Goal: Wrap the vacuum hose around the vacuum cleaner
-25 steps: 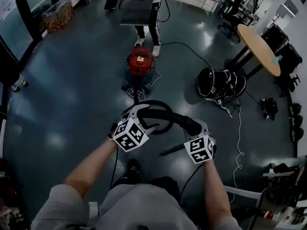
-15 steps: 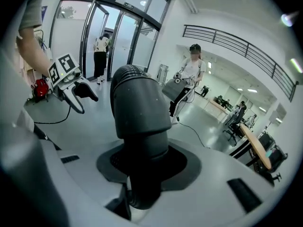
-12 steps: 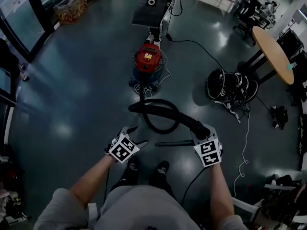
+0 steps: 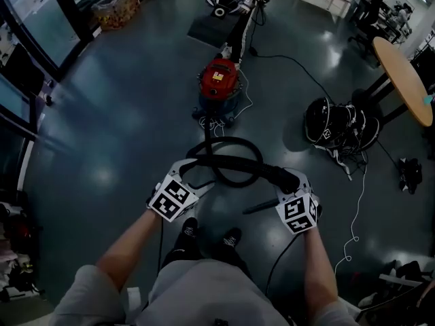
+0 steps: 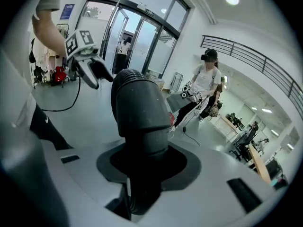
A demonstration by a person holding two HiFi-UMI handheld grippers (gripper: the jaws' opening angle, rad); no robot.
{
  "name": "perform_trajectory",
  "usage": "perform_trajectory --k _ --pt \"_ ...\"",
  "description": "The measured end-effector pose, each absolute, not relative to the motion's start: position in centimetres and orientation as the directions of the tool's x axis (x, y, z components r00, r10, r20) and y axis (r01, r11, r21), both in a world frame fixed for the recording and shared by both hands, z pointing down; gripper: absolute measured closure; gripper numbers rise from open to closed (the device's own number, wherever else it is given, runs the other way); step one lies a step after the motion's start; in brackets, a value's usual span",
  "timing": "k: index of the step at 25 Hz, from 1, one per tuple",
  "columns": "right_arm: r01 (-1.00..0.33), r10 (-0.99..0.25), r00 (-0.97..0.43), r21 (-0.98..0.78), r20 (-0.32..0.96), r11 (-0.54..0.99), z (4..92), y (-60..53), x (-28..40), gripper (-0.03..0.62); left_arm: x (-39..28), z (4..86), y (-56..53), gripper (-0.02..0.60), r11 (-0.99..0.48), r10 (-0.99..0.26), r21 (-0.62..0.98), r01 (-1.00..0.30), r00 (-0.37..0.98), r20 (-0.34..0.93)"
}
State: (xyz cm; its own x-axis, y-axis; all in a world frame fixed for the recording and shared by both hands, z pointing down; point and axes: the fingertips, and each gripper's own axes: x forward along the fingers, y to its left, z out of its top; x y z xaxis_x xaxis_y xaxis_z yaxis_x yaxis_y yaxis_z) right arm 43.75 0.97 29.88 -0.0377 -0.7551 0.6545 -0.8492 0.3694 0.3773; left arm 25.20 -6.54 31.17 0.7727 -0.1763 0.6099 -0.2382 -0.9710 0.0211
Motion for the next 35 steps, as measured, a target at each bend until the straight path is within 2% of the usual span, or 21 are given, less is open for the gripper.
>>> perform_trajectory --k 4,7,11,19,22,23,24,35 --pt "-0.797 -0.741 -0.075 0.407 0.667 0.446 30.3 1.5 44.0 0.464 29.3 27.7 -4.7 0.259 -0.992 -0.114 -0.024 -0.122 0.807 0.579" --pt "-0.765 -0.728 -0.083 0.425 0.681 0.485 30.8 1.4 43.4 0.464 33.1 27.2 -2.1 0.259 -0.997 0.022 -0.041 0.058 0.804 0.594" --pt "-0.753 -0.706 -0.076 0.424 0.704 0.503 31.1 1.1 43.6 0.464 36.6 28.0 0.6 0.259 -0.955 0.219 -0.015 0.297 0.736 0.641" --pt "-0.74 -0.637 -0.049 0.4 0.769 0.54 33.1 -0.1 43.8 0.464 38.0 30.3 0.3 0.261 -0.838 0.48 0.149 0.525 0.579 0.66" --pt "-0.731 -0.625 -0.049 0.398 0.779 0.554 33.2 -1.5 43.0 0.464 38.5 31.3 0.3 0.273 -0.804 0.527 0.19 0.564 0.526 0.668" --pt "-0.737 -0.619 -0.046 0.391 0.784 0.551 33.4 -1.8 43.0 0.464 38.6 31.6 0.0 0.326 -0.802 0.527 0.191 0.566 0.521 0.671" --pt "-0.742 -0.611 -0.043 0.384 0.79 0.549 33.7 -1.9 43.1 0.464 38.7 31.9 -0.3 0.43 -0.804 0.526 0.189 0.564 0.524 0.67" --pt "-0.802 -0.475 0.041 0.313 0.879 0.509 36.7 0.1 44.6 0.459 40.0 33.4 0.7 0.436 -0.796 0.512 0.121 0.593 0.554 0.656"
